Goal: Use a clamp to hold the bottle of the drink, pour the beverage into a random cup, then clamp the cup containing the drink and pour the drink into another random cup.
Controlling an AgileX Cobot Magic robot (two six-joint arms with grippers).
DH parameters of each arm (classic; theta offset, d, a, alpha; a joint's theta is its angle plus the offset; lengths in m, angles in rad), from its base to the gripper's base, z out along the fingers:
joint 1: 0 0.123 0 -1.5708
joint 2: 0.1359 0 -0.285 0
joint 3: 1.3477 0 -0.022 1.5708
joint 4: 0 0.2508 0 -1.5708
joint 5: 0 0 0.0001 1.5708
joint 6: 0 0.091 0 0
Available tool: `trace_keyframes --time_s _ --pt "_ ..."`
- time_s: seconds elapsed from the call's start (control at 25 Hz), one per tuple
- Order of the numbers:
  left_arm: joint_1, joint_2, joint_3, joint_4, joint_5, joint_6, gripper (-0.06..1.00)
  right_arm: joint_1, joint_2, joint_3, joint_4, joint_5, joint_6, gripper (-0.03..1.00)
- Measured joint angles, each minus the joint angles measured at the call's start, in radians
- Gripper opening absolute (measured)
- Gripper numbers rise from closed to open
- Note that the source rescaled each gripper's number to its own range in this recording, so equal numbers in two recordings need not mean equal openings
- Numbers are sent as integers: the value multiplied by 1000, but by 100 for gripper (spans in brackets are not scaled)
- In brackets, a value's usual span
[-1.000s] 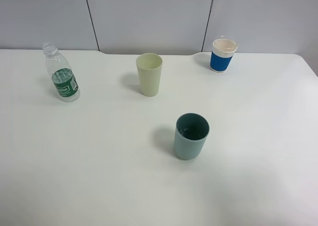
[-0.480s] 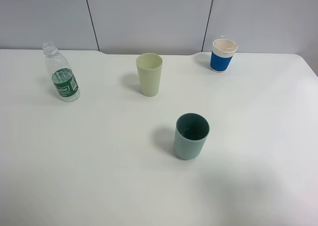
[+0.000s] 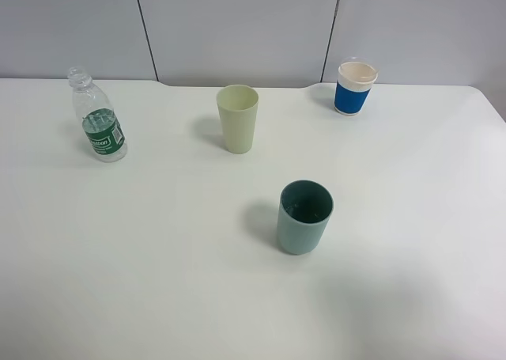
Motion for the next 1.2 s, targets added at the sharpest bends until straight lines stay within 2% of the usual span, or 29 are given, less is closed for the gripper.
trace_keyframes --time_s 1.2 --pt "0 0 0 0 0 0 100 -45 0 0 -21 0 -4 100"
